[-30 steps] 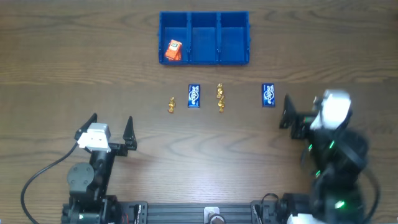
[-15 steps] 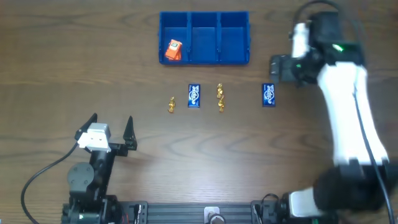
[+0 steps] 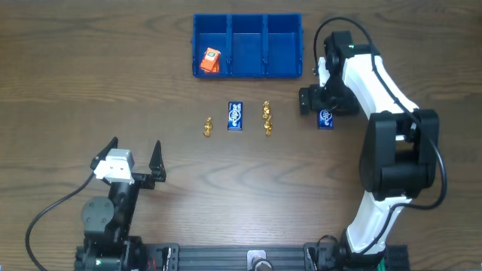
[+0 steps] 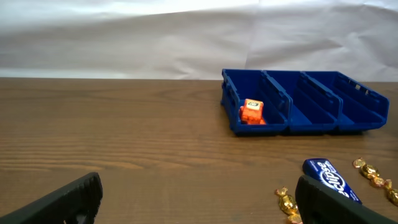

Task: Sort Candies Into Trays

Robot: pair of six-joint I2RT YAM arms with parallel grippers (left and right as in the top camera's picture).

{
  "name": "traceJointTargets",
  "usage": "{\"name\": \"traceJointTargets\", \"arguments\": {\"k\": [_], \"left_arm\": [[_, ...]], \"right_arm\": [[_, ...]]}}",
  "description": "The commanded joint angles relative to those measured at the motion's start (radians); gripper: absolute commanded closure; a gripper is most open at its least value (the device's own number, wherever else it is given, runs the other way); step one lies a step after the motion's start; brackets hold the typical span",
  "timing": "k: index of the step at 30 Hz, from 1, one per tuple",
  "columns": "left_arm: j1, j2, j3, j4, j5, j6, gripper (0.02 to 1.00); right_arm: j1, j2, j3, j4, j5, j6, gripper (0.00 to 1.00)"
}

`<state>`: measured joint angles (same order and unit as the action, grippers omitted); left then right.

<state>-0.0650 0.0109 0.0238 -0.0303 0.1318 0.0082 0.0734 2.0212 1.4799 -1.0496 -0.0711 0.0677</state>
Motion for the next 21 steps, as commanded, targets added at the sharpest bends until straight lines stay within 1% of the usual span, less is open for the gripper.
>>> {"name": "traceJointTargets", "arguments": {"k": [1, 3, 9, 10, 14, 18, 19, 21], "left_arm": [[0.007, -0.006, -0.019, -0.035, 0.015, 0.015, 0.020], [0.007, -0.006, -0.019, -0.035, 0.015, 0.015, 0.020], [0.007, -0.006, -0.019, -0.035, 0.015, 0.015, 0.020], [0.007, -0.006, -0.019, -0.035, 0.015, 0.014, 0.020], [0.007, -0.006, -0.019, -0.035, 0.015, 0.014, 0.020], [0.007, -0.006, -0.019, -0.035, 0.015, 0.015, 0.020], [0.007, -0.006, -0.019, -0.035, 0.015, 0.015, 0.020], [0.007, -0.006, -0.019, -0.036, 0.015, 0.015, 0.023]], "right_arm": [[0.002, 0.056, 0.010, 0.015, 0.067, 0.048, 0.001], [-0.002, 0.065, 0.010, 0.017, 0.097, 0.076, 0.001], [-0.007, 0.066, -0.010, 0.072, 0.096, 0.074, 0.001], [-0.007, 0.066, -0.013, 0.077, 0.096, 0.074, 0.020], [-0.008, 0.066, -0.024, 0.087, 0.096, 0.074, 0.152], [-0.007, 0.066, -0.050, 0.115, 0.096, 0.074, 0.185], [-0.007, 0.066, -0.058, 0.122, 0.096, 0.075, 0.209], [-0.007, 0.066, -0.061, 0.126, 0.096, 0.075, 0.325]]}}
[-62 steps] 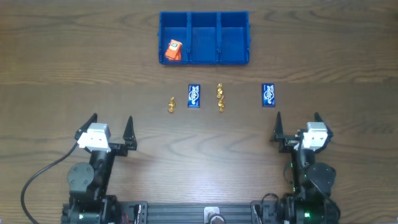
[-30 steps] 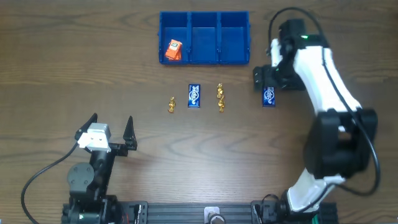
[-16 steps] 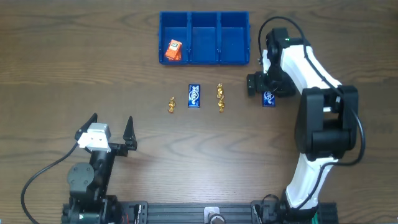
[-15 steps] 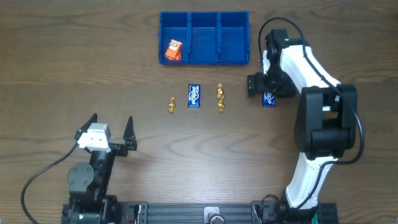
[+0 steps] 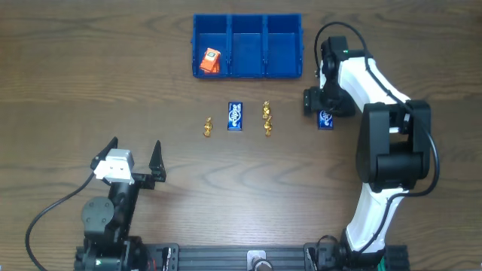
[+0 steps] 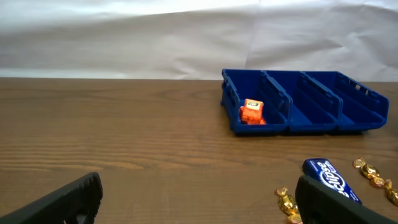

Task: Sort Candies Into Trays

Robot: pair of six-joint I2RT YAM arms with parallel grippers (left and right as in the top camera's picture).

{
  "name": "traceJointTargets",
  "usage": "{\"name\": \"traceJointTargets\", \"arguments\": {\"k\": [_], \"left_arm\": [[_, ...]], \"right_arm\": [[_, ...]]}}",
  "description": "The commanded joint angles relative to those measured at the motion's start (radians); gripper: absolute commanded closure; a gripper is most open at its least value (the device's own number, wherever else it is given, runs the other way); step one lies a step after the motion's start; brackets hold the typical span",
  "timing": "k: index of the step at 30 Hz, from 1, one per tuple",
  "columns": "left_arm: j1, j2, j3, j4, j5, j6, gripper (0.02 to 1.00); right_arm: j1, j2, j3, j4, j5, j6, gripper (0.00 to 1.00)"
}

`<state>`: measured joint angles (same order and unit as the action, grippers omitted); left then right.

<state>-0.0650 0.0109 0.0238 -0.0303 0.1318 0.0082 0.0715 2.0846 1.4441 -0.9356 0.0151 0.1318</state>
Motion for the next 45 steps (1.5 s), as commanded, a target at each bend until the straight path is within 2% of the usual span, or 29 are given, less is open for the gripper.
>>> {"name": "traceJointTargets", "arguments": {"k": [1, 5, 13, 15, 21, 25, 27, 31, 36, 41, 45], "left_arm": [[0.006, -0.006, -0.019, -0.035, 0.015, 0.015, 0.020], [0.007, -0.006, -0.019, -0.036, 0.015, 0.015, 0.020], [0.006, -0.006, -0.019, -0.035, 0.015, 0.014, 0.020], [0.007, -0.006, -0.019, -0.035, 0.015, 0.014, 0.023], [0.007, -0.006, -0.019, -0.035, 0.015, 0.014, 0.023], [0.006, -0.006, -0.019, -0.036, 0.015, 0.014, 0.020], [0.006, -0.006, -0.019, -0.035, 0.015, 0.015, 0.020], [0.007, -0.006, -0.019, -0.036, 0.015, 0.015, 0.020], [0.007, -0.006, -0.019, -0.035, 0.015, 0.015, 0.020], [0.007, -0.006, -0.019, -0.035, 0.015, 0.015, 0.020], [0.007, -0.006, -0.019, -0.036, 0.015, 0.015, 0.020]], "right_arm": [[-0.005, 0.003, -0.026, 0.011, 0.010, 0.011, 0.391], [-0.005, 0.003, -0.026, 0.011, 0.010, 0.010, 0.647], [-0.005, 0.002, -0.016, 0.003, 0.010, 0.018, 0.822], [-0.005, -0.005, 0.008, -0.024, 0.009, 0.022, 0.901], [0.051, -0.118, 0.138, -0.081, 0.010, 0.050, 0.906], [0.148, -0.185, 0.370, -0.121, 0.024, 0.086, 0.921], [0.199, -0.180, 0.492, -0.143, 0.056, 0.104, 0.932], [0.307, -0.149, 0.685, -0.127, 0.171, 0.135, 0.941], [0.373, -0.091, 0.764, -0.047, 0.248, 0.186, 0.941], [0.404, -0.002, 0.764, 0.019, 0.250, 0.258, 0.941], [0.406, 0.089, 0.764, 0.041, 0.246, 0.266, 0.934]]}}
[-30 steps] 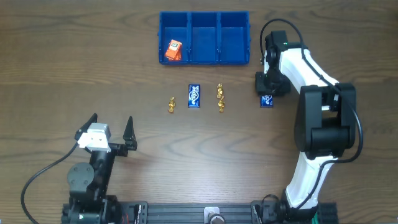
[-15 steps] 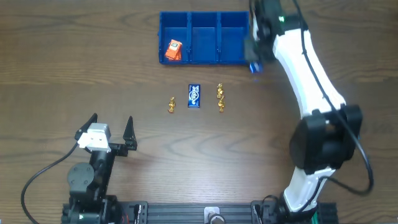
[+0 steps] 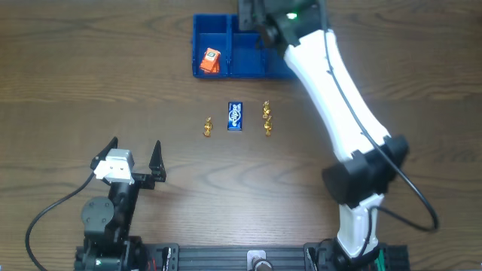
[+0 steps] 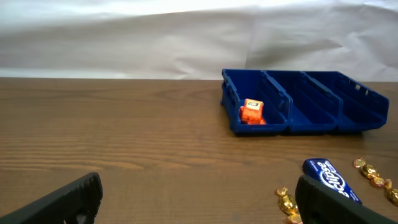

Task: Sort Candies Into Trays

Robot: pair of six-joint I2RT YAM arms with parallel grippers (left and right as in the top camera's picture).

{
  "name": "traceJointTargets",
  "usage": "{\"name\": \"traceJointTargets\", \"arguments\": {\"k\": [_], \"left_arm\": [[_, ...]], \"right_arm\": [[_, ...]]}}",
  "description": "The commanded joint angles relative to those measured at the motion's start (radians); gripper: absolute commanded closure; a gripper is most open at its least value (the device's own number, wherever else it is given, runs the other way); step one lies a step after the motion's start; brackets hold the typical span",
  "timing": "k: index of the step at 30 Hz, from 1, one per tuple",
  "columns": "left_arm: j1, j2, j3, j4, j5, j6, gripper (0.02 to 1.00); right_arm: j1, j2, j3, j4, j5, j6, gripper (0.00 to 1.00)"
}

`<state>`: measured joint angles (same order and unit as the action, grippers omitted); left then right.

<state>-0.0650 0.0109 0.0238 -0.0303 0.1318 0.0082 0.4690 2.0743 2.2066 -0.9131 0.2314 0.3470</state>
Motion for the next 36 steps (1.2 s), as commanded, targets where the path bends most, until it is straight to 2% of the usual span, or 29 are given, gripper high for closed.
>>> {"name": "traceJointTargets", "arguments": {"k": [1, 7, 19, 21, 26, 28, 30, 31, 32, 36], "left_arm": [[0.007, -0.006, -0.019, -0.035, 0.015, 0.015, 0.020], [0.007, -0.006, -0.019, -0.036, 0.015, 0.015, 0.020], [0.007, -0.006, -0.019, -0.035, 0.015, 0.015, 0.020], [0.007, -0.006, -0.019, -0.035, 0.015, 0.014, 0.020], [0.007, -0.006, -0.019, -0.036, 0.015, 0.014, 0.020], [0.006, -0.006, -0.019, -0.035, 0.015, 0.015, 0.020], [0.007, -0.006, -0.019, -0.035, 0.015, 0.015, 0.020], [0.007, -0.006, -0.019, -0.035, 0.015, 0.014, 0.020], [0.006, -0.006, -0.019, -0.035, 0.015, 0.015, 0.020], [0.007, -0.006, -0.019, -0.035, 0.015, 0.015, 0.020]], "right_arm": [[0.008, 0.122, 0.001, 0.021, 0.029, 0.051, 0.934], [0.006, 0.225, 0.001, 0.032, 0.024, 0.118, 0.932], [0.006, 0.274, 0.000, 0.074, 0.015, 0.121, 0.930], [0.006, 0.284, 0.000, 0.071, 0.015, 0.121, 0.897], [0.006, 0.305, 0.000, 0.075, 0.015, 0.121, 0.623], [0.006, 0.307, 0.000, 0.079, 0.015, 0.121, 0.408], [0.007, 0.307, 0.000, 0.079, 0.015, 0.121, 0.255], [0.007, 0.307, 0.000, 0.079, 0.015, 0.121, 0.077], [0.007, 0.307, 0.000, 0.079, 0.015, 0.121, 0.001], [0.007, 0.307, 0.000, 0.078, 0.015, 0.121, 0.001]]}}
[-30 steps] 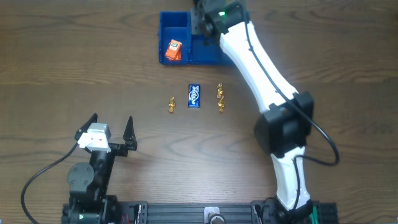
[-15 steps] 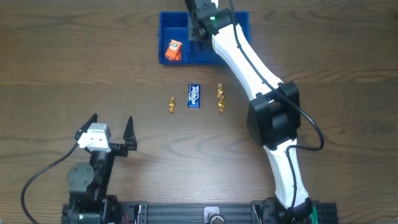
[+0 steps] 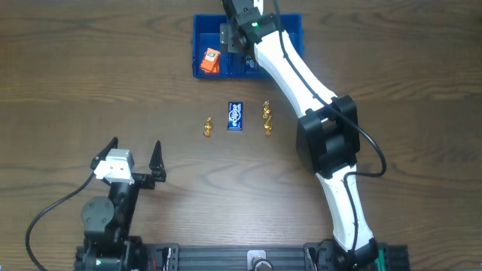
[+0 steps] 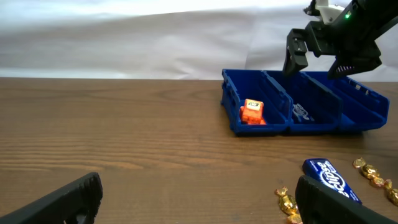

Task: Sort Candies Into Trays

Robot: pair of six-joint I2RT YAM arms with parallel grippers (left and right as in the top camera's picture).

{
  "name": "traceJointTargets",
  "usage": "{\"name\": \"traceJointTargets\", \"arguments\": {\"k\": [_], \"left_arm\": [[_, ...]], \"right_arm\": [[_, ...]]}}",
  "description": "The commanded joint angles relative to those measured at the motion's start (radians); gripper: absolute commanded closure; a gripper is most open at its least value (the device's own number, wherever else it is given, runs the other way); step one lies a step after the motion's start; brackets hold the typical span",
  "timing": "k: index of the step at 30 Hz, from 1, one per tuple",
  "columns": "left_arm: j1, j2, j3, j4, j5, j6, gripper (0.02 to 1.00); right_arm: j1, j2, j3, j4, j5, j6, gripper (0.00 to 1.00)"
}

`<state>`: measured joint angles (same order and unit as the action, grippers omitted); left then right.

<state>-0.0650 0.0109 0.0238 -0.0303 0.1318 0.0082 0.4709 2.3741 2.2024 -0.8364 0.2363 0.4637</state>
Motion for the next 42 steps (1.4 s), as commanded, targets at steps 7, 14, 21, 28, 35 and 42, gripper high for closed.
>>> {"name": "traceJointTargets", "arguments": {"k": [7, 14, 21, 28, 35, 42], "left_arm": [[0.006, -0.006, -0.019, -0.035, 0.015, 0.015, 0.023], [0.007, -0.006, -0.019, -0.035, 0.015, 0.015, 0.020], [0.006, -0.006, -0.019, -0.036, 0.015, 0.015, 0.020], [0.006, -0.006, -0.019, -0.035, 0.015, 0.014, 0.020], [0.007, -0.006, -0.019, -0.035, 0.015, 0.014, 0.023], [0.007, -0.006, -0.019, -0.036, 0.015, 0.014, 0.023]], "right_arm": [[0.013, 0.003, 0.205, -0.232, -0.006, 0.005, 0.001], [0.108, -0.001, 0.373, -0.623, -0.067, 0.005, 0.001], [0.175, 0.000, 0.216, -0.745, -0.110, 0.138, 0.001], [0.176, 0.000, -0.081, -0.549, -0.169, 0.165, 0.001], [0.167, 0.000, -0.259, -0.344, -0.197, 0.179, 0.001], [0.167, 0.001, -0.300, -0.299, -0.196, 0.195, 0.023]]}}
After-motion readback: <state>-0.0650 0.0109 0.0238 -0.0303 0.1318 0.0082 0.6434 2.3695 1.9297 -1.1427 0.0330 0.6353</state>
